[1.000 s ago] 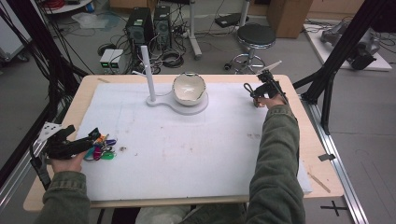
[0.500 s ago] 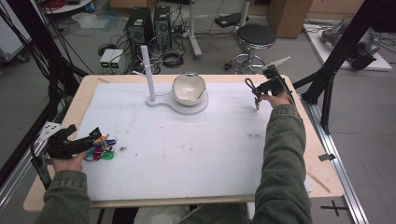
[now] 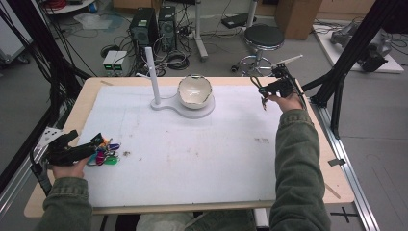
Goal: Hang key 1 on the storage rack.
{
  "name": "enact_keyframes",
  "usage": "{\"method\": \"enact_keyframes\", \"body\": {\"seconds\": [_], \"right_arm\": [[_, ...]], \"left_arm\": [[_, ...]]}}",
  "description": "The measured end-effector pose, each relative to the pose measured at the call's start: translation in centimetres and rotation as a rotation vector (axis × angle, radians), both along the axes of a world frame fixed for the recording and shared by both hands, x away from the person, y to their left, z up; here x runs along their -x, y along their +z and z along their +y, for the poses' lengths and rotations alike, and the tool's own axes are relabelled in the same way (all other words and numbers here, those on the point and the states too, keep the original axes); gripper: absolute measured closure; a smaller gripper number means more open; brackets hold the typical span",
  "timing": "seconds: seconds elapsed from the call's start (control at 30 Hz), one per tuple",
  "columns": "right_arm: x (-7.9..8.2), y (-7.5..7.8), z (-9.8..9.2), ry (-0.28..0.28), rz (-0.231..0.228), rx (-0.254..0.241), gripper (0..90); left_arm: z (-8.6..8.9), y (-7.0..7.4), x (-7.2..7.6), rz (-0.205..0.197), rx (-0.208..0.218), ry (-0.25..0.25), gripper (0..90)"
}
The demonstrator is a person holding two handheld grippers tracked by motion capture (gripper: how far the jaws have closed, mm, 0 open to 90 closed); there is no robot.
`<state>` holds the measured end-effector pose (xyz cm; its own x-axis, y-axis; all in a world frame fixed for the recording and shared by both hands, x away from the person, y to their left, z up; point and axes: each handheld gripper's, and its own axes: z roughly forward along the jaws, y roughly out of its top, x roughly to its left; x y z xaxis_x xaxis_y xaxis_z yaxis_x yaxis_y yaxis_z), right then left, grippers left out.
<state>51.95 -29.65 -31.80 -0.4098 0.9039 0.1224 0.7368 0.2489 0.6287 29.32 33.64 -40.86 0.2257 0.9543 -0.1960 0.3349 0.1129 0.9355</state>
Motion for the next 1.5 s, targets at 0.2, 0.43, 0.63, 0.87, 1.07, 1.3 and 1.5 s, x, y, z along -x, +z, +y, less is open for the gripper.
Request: {"method": "enact_keyframes", "body": {"seconds": [0.2, 0.43, 0.63, 0.87, 1.07, 1.3, 1.5], "right_arm": [[0.7, 0.9, 0.8, 0.01, -0.031, 0.003, 72.7], [1.3, 1.2, 1.9, 0.025, -0.039, 0.021, 72.6], [1.9, 1.7, 2.9, 0.036, -0.054, 0.001, 72.3], [3.1, 2.1, 4.0, 0.083, -0.09, -0.038, 71.8], [4.0, 1.9, 4.4, 0.076, -0.083, -0.022, 71.9], [5.1, 2.8, 4.9, 0.077, -0.105, -0.047, 71.8], [5.7, 3.4, 5.6, 0.082, -0.114, -0.068, 71.9]], "left_arm": [[0.0, 0.0, -0.1, 0.001, 0.001, -0.003, 1.7], [0.0, 0.0, 0.0, 0.003, 0.003, -0.005, 1.7], [0.0, 0.0, -0.1, 0.004, 0.005, -0.007, 1.7], [0.0, -0.1, -0.1, 0.008, 0.003, -0.013, 1.7], [0.0, -0.1, -0.1, 0.007, 0.005, -0.012, 1.7], [-0.1, -0.1, -0.1, 0.008, 0.006, -0.012, 1.7], [0.0, -0.1, -0.1, 0.007, 0.008, -0.011, 1.7]]}}
